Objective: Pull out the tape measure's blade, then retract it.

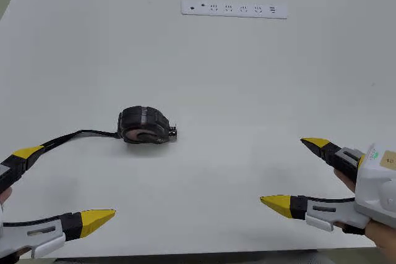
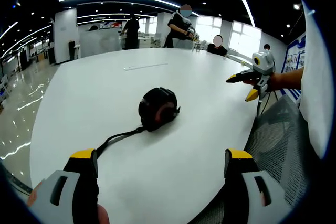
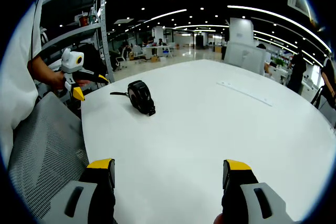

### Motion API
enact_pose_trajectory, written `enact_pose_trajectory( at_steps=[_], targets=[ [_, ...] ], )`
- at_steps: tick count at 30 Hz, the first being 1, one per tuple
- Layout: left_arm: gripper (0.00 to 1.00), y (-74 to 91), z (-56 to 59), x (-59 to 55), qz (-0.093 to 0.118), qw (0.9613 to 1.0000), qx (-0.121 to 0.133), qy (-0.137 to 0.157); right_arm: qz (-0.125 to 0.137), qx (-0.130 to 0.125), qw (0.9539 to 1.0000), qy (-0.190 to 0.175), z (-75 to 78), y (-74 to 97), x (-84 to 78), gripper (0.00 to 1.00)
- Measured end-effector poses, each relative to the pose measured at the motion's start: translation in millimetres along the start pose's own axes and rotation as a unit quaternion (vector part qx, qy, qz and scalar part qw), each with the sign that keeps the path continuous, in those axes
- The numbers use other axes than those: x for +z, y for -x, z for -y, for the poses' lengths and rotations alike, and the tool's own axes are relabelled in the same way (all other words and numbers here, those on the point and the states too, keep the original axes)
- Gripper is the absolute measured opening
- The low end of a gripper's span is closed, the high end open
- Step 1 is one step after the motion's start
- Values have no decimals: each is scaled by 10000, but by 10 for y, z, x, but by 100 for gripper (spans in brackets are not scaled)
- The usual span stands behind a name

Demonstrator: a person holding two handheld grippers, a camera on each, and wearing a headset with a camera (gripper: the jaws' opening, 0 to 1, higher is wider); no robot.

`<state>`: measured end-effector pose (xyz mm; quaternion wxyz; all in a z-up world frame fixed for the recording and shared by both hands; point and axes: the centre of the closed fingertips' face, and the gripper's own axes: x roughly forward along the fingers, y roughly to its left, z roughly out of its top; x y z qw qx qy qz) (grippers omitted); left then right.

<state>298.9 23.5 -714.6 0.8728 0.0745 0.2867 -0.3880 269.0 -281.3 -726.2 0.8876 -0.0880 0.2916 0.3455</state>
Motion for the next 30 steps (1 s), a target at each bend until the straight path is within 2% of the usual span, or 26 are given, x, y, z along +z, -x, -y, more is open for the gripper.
enact_pose_trajectory(
  at_steps=[9,19,24,28,30],
  targets=[
    [98,24,-41,3,16,10000,47,-23,-22,-17,10000,-12,13,26,-27,84],
    [96,21,-29,3,20,10000,38,-45,-9,-26,10000,-48,17,29,-32,84],
    [93,36,-80,38,91,9999,133,-51,-8,-26,10000,-37,16,30,-20,84],
    [95,45,-110,51,115,9997,198,-62,8,-21,10000,-42,12,24,-7,84],
    [92,53,-115,57,140,9997,183,-44,1,-20,10000,-39,9,19,-9,84]
  ],
)
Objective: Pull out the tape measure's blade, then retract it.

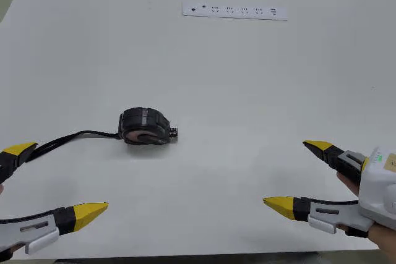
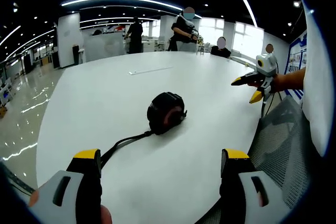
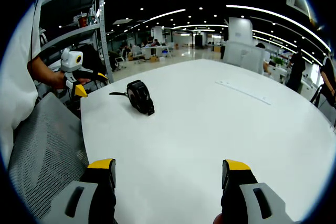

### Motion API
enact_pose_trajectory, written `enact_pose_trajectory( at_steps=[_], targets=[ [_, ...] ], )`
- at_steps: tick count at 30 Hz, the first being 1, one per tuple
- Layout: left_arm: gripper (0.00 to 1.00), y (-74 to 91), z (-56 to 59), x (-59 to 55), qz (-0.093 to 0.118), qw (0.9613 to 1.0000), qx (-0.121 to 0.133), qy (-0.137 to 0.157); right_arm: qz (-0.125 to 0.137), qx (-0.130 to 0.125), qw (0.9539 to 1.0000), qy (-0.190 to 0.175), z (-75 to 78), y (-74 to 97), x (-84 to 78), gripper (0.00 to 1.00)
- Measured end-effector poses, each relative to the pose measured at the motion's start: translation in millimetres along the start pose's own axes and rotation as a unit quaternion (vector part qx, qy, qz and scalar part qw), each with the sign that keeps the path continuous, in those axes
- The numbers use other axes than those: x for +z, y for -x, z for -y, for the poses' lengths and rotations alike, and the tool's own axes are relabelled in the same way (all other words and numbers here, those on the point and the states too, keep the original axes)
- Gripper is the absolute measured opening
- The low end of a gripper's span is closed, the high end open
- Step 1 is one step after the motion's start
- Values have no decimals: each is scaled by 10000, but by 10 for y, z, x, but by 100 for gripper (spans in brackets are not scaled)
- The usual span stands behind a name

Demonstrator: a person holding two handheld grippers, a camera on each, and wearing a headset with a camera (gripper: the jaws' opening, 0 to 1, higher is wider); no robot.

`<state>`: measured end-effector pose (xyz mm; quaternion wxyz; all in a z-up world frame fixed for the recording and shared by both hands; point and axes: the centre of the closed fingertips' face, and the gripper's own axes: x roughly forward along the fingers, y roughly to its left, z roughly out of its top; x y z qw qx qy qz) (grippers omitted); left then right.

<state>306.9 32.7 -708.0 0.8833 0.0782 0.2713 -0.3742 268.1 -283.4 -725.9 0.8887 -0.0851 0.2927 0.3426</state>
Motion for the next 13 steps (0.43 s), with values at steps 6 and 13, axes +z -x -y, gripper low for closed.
enact_pose_trajectory(
  at_steps=[6,13],
  targets=[
    [96,-5,-17,-7,-1,10000,45,33,-9,3,10000,-14,0,-3,-17,84],
    [96,-10,1,-9,-13,10000,-5,34,-18,-1,10000,-6,11,2,-27,84]
  ],
)
